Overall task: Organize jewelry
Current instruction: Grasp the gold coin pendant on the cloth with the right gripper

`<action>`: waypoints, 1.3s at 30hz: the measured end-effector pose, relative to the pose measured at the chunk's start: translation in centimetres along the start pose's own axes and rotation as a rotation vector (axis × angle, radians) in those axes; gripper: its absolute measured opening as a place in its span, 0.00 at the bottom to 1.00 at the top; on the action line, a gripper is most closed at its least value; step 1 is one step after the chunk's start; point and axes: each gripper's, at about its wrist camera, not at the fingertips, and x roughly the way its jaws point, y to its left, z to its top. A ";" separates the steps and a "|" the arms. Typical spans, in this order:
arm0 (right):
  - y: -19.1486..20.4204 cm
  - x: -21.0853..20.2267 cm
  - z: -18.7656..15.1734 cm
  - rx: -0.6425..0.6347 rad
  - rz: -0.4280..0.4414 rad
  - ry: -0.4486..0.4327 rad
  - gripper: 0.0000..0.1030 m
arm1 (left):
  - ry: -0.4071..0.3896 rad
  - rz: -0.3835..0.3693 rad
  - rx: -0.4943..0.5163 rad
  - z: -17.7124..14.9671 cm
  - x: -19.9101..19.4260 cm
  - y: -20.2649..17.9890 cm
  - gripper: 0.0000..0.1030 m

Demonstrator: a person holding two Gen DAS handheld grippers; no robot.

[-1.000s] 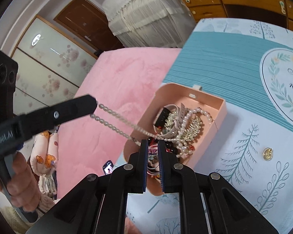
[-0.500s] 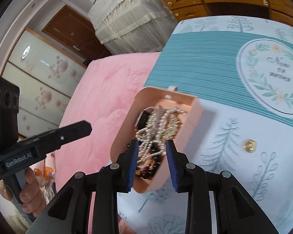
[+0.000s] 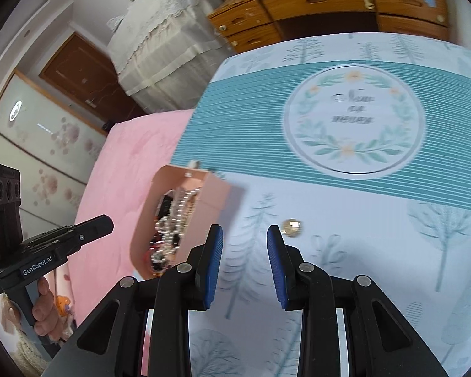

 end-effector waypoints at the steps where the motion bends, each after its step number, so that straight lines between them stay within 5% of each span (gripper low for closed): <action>1: -0.4 -0.2 -0.1 -0.003 -0.013 -0.004 0.29 | 0.004 -0.004 0.009 0.0 0.4 -0.5 0.04; 4: -1.3 -0.2 -0.7 -0.015 -0.052 -0.002 0.29 | 0.013 -0.018 0.042 -0.1 1.6 -1.9 0.05; 6: -1.6 0.3 -1.1 -0.029 -0.081 0.005 0.29 | 0.022 -0.022 0.064 -0.2 2.5 -2.9 0.17; 8: -1.7 1.1 -1.6 -0.052 -0.111 0.012 0.29 | 0.029 -0.028 0.079 -0.1 3.5 -3.7 0.54; 9: -1.7 1.6 -1.9 -0.072 -0.132 0.015 0.29 | 0.029 -0.035 0.082 -0.1 3.9 -4.1 0.58; 18: 0.8 5.7 -3.8 -0.297 -0.242 0.035 0.29 | 0.053 -0.005 0.103 0.4 7.0 -5.0 0.59; 34: 2.0 9.9 -2.9 -0.414 -0.303 0.026 0.29 | 0.044 -0.006 0.079 0.5 8.7 -4.2 0.59; 39: 2.1 10.2 -2.9 -0.434 -0.327 0.016 0.18 | 0.037 -0.006 0.079 0.5 8.7 -4.0 0.59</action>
